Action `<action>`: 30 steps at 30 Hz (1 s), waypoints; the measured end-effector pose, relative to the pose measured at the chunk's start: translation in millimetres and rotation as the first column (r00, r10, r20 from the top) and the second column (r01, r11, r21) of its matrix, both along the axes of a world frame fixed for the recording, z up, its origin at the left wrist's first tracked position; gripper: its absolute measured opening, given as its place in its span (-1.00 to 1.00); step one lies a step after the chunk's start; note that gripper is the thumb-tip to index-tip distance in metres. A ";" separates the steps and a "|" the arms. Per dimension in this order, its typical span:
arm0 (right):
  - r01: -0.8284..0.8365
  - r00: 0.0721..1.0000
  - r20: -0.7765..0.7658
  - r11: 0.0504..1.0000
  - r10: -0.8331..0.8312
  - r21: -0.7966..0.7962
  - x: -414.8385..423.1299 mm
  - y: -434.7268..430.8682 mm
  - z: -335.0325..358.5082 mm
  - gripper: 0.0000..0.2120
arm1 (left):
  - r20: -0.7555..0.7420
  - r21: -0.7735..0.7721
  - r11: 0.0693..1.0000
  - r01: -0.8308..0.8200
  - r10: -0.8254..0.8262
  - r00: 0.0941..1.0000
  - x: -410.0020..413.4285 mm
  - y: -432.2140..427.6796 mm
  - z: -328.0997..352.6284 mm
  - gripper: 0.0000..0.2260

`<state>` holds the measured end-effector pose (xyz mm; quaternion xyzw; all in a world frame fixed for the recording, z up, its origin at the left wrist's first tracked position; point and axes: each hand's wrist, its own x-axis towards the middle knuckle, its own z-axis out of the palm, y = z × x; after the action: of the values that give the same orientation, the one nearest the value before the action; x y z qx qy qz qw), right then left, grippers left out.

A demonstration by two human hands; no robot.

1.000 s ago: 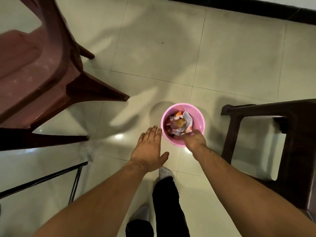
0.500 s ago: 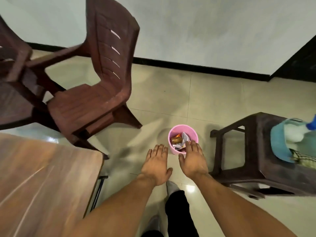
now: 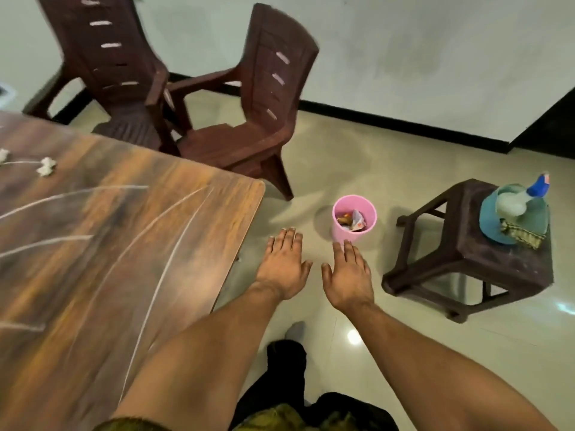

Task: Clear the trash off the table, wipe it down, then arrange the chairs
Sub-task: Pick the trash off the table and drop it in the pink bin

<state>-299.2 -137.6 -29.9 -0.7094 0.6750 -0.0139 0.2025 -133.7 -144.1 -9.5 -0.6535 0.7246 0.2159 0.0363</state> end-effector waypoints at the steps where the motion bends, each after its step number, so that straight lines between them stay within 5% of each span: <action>1: -0.036 0.999 -0.002 0.999 0.036 0.008 5.9 17.1 -1.9 -0.40 | 0.011 0.014 0.999 -0.029 0.029 1.000 6.6 23.3 -2.3 -0.37; 10: -0.399 0.917 0.021 0.915 0.398 0.056 108.3 164.4 3.2 -0.39 | 0.114 0.028 0.938 -0.345 0.340 0.934 82.4 241.5 -0.2 -0.37; 18: -0.635 0.772 0.003 0.772 0.635 0.038 229.6 259.1 11.7 -0.41 | 0.088 -0.022 0.853 -0.521 0.521 0.849 198.8 352.1 11.1 -0.39; 30: -0.478 0.878 0.002 0.877 0.478 0.043 413.2 346.3 31.2 -0.39 | 0.037 -0.009 0.855 -0.518 0.518 0.855 389.0 430.0 13.0 -0.39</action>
<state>114.0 208.6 1.3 -0.8497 0.4800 0.0536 0.2117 255.3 286.0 3.5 -0.8282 0.5212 0.2058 -0.0090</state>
